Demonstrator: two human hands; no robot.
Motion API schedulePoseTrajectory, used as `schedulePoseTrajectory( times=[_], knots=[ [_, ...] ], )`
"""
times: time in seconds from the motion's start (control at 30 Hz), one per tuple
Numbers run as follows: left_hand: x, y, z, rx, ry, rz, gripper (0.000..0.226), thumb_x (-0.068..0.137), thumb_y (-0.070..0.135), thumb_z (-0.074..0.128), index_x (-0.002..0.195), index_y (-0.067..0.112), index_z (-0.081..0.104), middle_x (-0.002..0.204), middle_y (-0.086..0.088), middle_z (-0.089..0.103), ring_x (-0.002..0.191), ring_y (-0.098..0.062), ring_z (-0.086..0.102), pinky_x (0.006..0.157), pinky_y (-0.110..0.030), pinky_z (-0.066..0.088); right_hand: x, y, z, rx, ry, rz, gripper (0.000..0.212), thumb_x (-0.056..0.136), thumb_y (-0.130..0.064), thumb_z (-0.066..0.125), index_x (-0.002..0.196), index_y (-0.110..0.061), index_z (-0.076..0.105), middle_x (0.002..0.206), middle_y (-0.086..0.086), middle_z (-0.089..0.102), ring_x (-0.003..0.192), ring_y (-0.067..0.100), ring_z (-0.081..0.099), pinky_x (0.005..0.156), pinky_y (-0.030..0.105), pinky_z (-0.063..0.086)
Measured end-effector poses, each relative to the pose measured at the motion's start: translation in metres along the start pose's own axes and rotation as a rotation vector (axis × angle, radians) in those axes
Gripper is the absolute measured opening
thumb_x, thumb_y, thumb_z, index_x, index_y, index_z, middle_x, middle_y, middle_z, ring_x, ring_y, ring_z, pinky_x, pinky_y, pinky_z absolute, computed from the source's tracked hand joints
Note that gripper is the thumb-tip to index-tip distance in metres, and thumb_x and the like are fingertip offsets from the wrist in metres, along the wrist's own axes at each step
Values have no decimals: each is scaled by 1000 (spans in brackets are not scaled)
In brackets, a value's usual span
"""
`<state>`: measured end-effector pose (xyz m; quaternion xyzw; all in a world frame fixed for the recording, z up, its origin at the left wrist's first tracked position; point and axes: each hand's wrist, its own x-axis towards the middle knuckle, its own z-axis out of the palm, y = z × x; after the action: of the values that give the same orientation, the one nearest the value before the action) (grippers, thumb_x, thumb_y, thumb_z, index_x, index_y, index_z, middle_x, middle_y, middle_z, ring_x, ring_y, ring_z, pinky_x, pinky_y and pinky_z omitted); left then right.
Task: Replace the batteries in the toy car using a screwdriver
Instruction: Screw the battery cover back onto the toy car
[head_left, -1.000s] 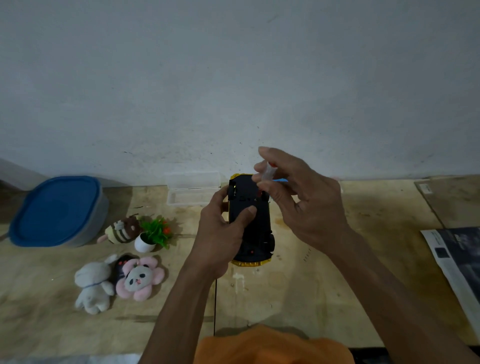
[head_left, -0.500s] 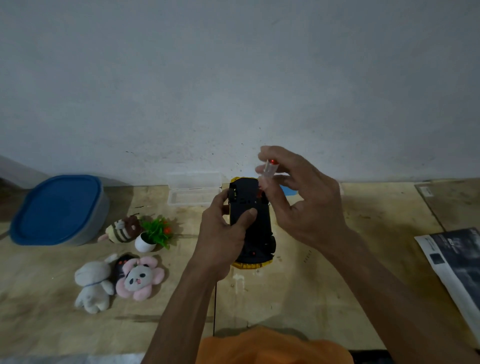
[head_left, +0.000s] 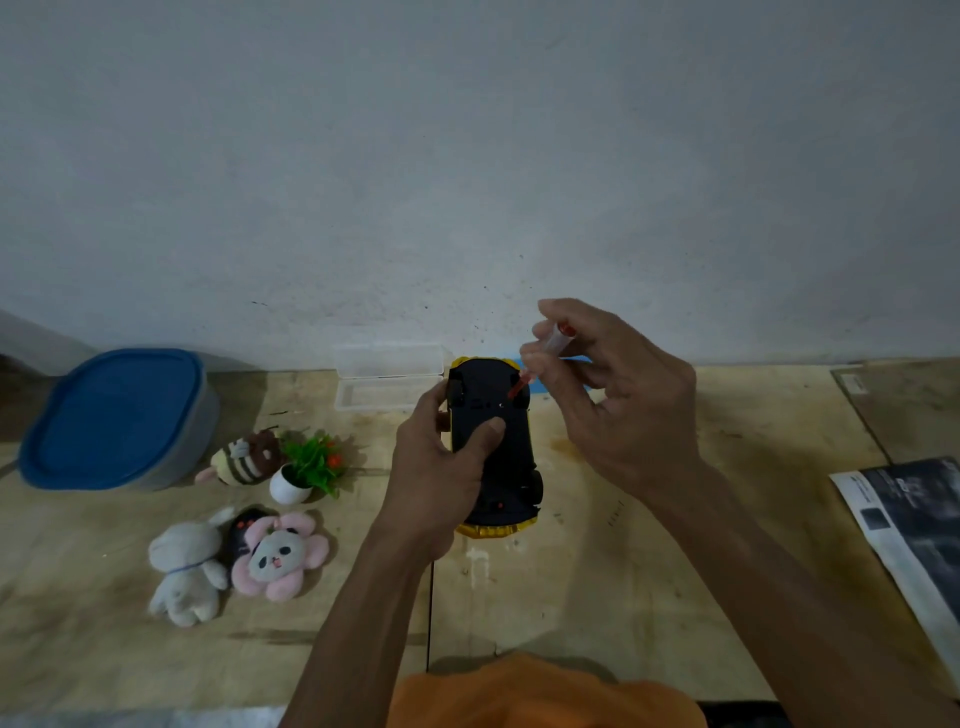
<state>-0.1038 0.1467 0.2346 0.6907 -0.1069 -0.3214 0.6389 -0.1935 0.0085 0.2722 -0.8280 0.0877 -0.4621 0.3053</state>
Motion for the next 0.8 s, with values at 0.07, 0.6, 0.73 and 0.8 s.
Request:
schedulePoseTrajectory(
  times=[0.07,0.6,0.73,0.8],
  knots=[
    [1,-2,0,22,0,7,60,91,17,73,144,28,47,119,-1,61,100,-27,70,69,-37,64,1,1,1,-71,21,-49,32,85,-2,78,115,4,68,95,14,74,85,13,71,79,15,58],
    [3,-5,0,63,0,23,62,91,20,73,146,28,46,118,0,63,97,-22,71,66,-32,63,0,-2,8,39,-14,32,33,95,-5,66,127,2,62,111,10,72,99,12,73,75,29,63],
    [4,-5,-3,66,16,19,63,91,19,73,147,27,45,115,4,63,97,-21,70,63,-28,62,1,1,9,27,48,59,36,87,-4,77,121,2,66,103,10,75,90,12,74,76,28,62],
    [3,-6,-3,75,11,25,62,91,19,73,147,26,45,113,7,62,96,-17,70,59,-23,60,2,2,11,-62,80,4,41,80,-8,84,117,3,69,97,12,75,82,12,71,78,21,61]
  ],
)
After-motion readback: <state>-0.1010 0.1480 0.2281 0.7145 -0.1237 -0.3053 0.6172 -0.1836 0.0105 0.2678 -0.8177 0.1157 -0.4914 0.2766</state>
